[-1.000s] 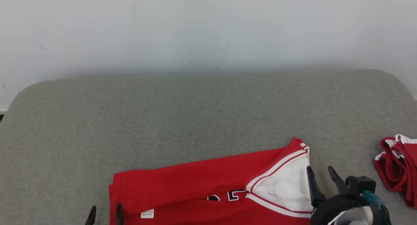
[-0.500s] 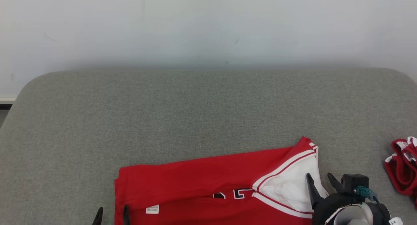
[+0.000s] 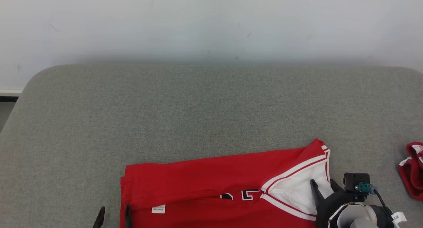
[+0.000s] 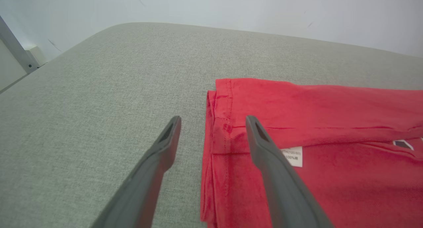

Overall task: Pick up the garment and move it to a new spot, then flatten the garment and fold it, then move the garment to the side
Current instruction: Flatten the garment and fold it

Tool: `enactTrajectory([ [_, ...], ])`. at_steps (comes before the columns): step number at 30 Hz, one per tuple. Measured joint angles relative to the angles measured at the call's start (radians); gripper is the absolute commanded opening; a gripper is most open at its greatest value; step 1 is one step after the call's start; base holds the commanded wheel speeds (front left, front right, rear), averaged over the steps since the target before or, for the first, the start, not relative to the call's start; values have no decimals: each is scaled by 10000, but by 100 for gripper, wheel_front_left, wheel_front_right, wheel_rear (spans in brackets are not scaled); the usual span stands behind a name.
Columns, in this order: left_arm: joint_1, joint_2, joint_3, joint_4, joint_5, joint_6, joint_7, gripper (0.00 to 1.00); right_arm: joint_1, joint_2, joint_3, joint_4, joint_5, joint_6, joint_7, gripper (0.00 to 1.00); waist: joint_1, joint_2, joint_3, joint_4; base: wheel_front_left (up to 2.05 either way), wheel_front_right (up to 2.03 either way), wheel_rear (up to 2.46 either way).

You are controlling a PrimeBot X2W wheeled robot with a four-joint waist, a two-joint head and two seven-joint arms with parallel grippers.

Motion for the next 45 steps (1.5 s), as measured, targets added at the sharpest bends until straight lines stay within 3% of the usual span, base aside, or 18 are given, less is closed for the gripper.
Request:
enactTrajectory([
  [1, -3, -10, 19, 12, 0, -12, 0, 100, -26, -12, 132, 33, 121, -2, 56, 0, 0, 0, 11, 6, 0, 0, 0],
  [7, -6, -15, -8, 19, -27, -12, 0, 100, -59, -84, 29, 92, 316, 33, -268, 0, 1, 0, 30, -4, 0, 0, 0],
  [16, 43, -19, -98, 128, -94, -2, 0, 100, -202, -284, -1197, 541, -63, 42, -1430, 0, 1, 2, -166, -78, 0, 0, 0],
  [22, 164, -19, -148, 196, -182, -2, 0, 100, -194, -134, -1465, 94, -257, 33, -1814, 0, 1, 2, -438, -186, 0, 0, 0],
  [29, 285, -21, -251, 222, -265, -2, 0, 100, 284, 253, -311, -1275, 219, 29, -1705, 0, 1, 2, -662, -368, 0, 0, 0],
  [45, 349, -27, -694, 405, -454, -165, 0, 100, 1895, 556, 2485, -4278, 2169, 29, 587, 0, 1, 1, -808, 52, 0, 0, 0],
])
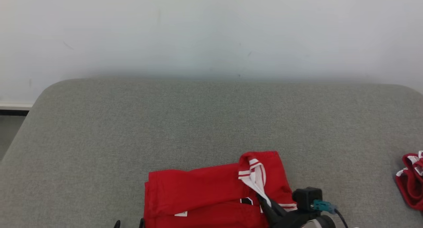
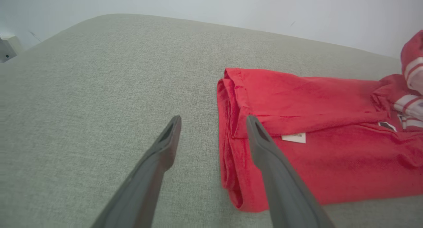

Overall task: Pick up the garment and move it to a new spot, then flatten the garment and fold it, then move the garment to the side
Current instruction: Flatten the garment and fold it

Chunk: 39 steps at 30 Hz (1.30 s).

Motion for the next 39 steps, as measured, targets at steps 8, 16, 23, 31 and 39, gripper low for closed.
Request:
enactTrajectory([
  [8, -19, 4, -151, 140, 303, -63, 0, 100, -361, 391, 1398, -201, 322, 0, 336, 0, 0, -1, 41, 493, 0, 0, 0],
  [16, -105, 0, -512, 207, 403, -140, 0, 100, -1217, 591, 2180, 529, 723, 0, -61, 0, 0, 0, 88, 1164, 0, 0, 0],
  [23, -162, 0, -709, 305, 443, -186, 0, 100, -1998, 619, 3185, 1308, 1687, 0, -644, 0, 0, 0, 185, 1956, 0, 0, 0],
  [31, -268, 0, -732, 347, 433, -130, 0, 100, -2731, 619, 3680, 2378, 2165, 0, -1390, 100, 0, 0, 389, 2542, 0, 0, 0],
  [39, -261, 0, -537, 245, 410, -13, 0, 100, -3218, 625, 3632, 3078, 2079, 0, -2332, 100, 0, 0, 401, 2259, 0, 0, 0],
])
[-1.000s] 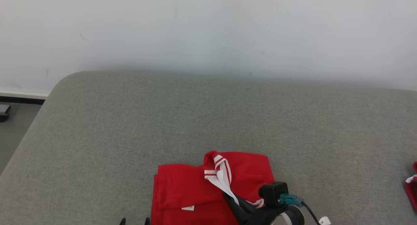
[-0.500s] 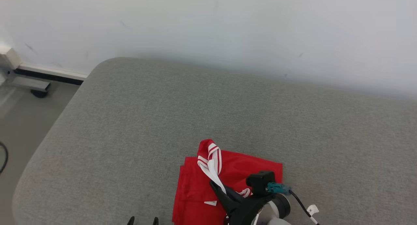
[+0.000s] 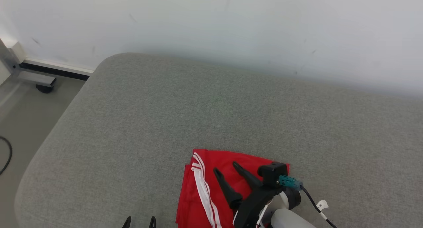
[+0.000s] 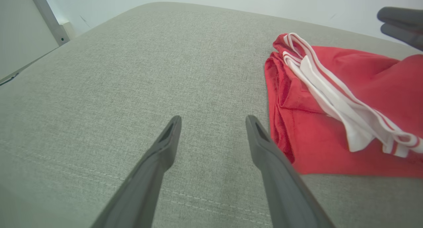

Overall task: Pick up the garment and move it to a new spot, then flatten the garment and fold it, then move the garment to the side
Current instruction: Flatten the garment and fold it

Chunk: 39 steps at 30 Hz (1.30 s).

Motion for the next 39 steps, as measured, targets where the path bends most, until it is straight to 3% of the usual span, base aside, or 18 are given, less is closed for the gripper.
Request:
enactTrajectory([
  [10, 7, 0, 81, -163, -58, 13, 0, 100, 45, -6, -1419, -84, -1016, 0, -211, 100, 0, 0, -60, -586, 0, 0, 0],
  [32, 240, -2, 184, -334, -61, -8, 0, 100, 2761, -33, -3643, -1657, -3162, 0, -213, 100, 0, 0, -510, -1547, 0, 0, 0],
  [36, 251, 0, 178, -318, -84, -8, 0, 100, 3147, -29, -3476, -1841, -3425, 0, -213, 100, 0, 0, -572, -1719, 0, 0, 0],
  [39, 251, 0, 161, -293, -88, -15, 0, 100, 3368, -36, -2644, -2031, -3300, 0, -163, 100, 0, 0, -616, -1778, 0, 0, 0],
])
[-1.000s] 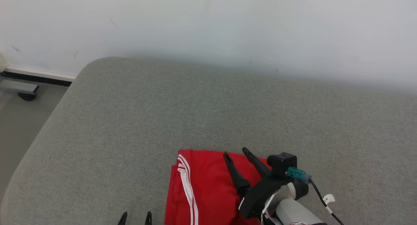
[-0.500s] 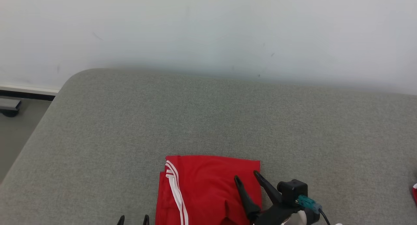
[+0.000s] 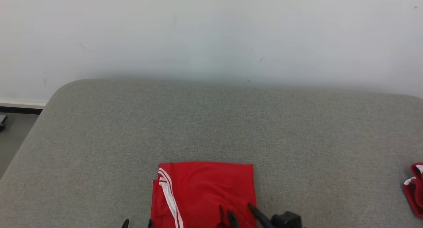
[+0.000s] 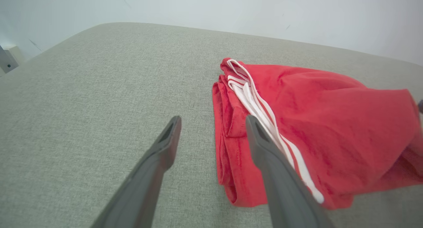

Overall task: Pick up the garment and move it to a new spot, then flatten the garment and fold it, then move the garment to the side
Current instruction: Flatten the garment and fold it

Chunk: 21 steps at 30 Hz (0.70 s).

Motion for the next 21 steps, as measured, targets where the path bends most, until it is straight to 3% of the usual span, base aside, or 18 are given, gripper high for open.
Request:
enactTrajectory([
  [8, 14, 0, -13, 23, 0, -63, 0, 100, 376, -535, 2399, -951, 1254, 0, 593, 100, 0, 0, -12, 170, 0, 0, 0],
  [15, 103, 0, 48, 40, 8, -61, 0, 100, 243, -700, 3074, -901, 1806, 0, 1133, 100, 0, 0, 66, 403, 0, 0, 0],
  [21, 95, 0, -61, 44, -27, -63, 0, 100, -168, -589, 3116, -169, 1708, 0, 1415, 100, 0, 0, 174, 651, 0, 0, 0],
])
